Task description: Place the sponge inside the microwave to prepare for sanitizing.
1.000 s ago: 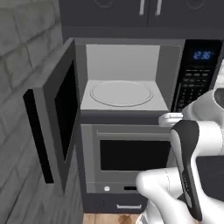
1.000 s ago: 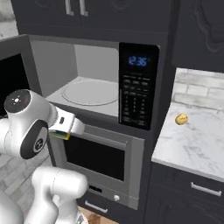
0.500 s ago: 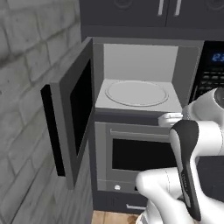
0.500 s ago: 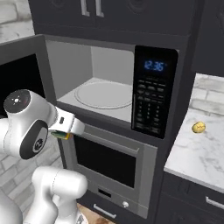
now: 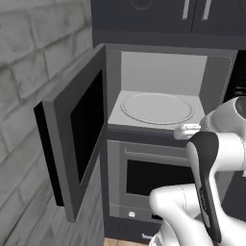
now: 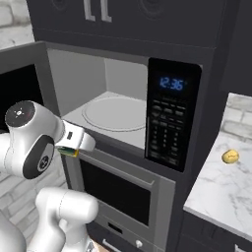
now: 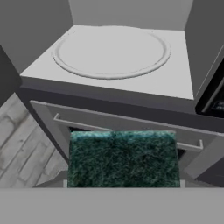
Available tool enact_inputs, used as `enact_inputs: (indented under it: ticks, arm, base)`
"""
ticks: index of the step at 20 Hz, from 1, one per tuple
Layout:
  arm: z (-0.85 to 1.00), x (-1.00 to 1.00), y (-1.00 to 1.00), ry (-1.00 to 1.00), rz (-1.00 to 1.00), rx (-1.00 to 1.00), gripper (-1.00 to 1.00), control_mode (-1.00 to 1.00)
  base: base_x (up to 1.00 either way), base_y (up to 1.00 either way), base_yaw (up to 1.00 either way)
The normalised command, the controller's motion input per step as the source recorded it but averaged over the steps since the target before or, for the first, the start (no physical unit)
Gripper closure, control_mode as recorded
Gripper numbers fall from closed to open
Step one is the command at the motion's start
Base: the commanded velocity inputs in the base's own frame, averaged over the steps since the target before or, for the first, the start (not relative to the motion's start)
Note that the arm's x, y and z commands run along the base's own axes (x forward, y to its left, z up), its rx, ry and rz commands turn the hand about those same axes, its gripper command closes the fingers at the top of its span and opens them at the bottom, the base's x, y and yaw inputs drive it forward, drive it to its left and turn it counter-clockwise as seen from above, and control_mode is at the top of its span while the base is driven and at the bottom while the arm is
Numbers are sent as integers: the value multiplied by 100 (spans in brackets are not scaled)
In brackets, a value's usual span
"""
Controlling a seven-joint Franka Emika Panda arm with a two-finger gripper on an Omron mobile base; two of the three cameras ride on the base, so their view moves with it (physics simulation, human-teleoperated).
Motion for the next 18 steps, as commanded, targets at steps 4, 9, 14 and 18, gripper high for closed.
enact_inputs:
  ticks: [4, 9, 14, 18]
  arm:
    - [0, 0, 0, 0, 0, 0, 100, 100]
    - [0, 0, 0, 0, 0, 0, 100, 100]
    - [0, 0, 0, 0, 0, 0, 100, 100]
    - [0, 0, 0, 0, 0, 0, 100, 100]
  base:
    - [26, -36, 15]
    - [23, -37, 12]
    - [0, -4, 1]
    - [0, 0, 0]
